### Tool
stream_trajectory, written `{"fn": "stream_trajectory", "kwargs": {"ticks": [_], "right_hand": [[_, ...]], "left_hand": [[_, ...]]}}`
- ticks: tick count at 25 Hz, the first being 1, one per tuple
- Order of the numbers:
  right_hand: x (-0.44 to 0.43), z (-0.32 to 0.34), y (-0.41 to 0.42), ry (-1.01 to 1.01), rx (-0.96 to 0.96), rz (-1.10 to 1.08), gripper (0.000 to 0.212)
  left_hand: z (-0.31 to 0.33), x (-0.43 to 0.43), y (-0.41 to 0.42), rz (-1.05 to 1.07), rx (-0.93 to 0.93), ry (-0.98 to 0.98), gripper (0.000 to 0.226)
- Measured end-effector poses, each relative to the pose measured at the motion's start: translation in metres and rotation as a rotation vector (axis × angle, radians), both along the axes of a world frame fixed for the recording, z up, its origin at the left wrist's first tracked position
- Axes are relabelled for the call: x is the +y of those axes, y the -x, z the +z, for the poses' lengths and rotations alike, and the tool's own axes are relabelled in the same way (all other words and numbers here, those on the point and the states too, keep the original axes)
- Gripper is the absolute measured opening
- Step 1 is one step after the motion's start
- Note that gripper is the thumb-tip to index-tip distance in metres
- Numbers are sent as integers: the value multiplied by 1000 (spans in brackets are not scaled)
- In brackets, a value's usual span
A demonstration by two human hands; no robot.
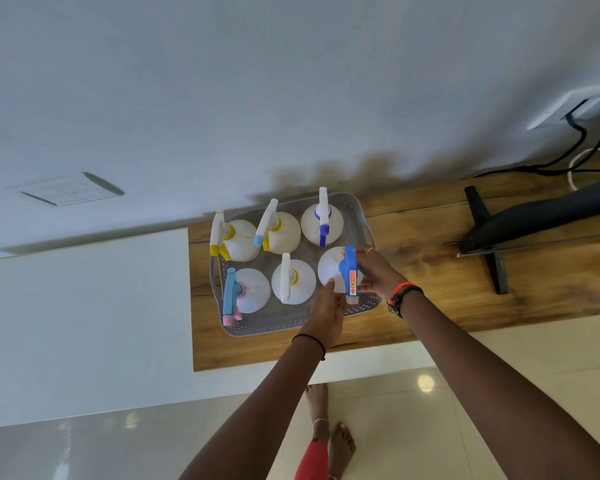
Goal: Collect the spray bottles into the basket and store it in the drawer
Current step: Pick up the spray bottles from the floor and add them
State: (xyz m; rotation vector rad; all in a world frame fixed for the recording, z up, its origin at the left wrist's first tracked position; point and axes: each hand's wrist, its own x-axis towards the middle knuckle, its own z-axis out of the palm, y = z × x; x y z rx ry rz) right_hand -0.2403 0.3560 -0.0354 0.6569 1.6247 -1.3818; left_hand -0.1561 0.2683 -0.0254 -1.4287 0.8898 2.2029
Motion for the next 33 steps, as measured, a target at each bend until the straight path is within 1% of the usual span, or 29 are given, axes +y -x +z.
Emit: {"fn": "stream_trajectory", "kwargs": {"ticks": [7,12,15,18,24,27,29,30,31,33], "right_hand": [[-6,-12,7,-28,-21,42,46],[-6,-10,12,-34,-12,82,45],[-6,-10,13,-36,9,110,43],[-7,-9,11,-39,14,115,43],[-9,-7,10,-26,17,149,44],[-11,-7,9,-42,36,110,45],[-10,-7,5,-115,74,55,47],[-8,-8,3,-156,97,14,47],[-5,-7,-1,-187,120,-34,44],[3,-6,-8,-233,179,-105,30]], "left_hand": [[-26,-2,-2,-5,9,-24,40],[-29,0,0,22,-26,-53,20],[-26,1,1,51,-54,-68,19],[-23,3,2,63,-55,-79,17],[-20,4,1,74,-53,-72,18],[-22,3,0,76,-40,-47,21],[-19,3,-2,62,-31,-23,22],[-19,3,-4,48,-35,1,17],[-17,4,-6,24,-43,41,16],[-13,6,-11,-22,-52,152,27]]}}
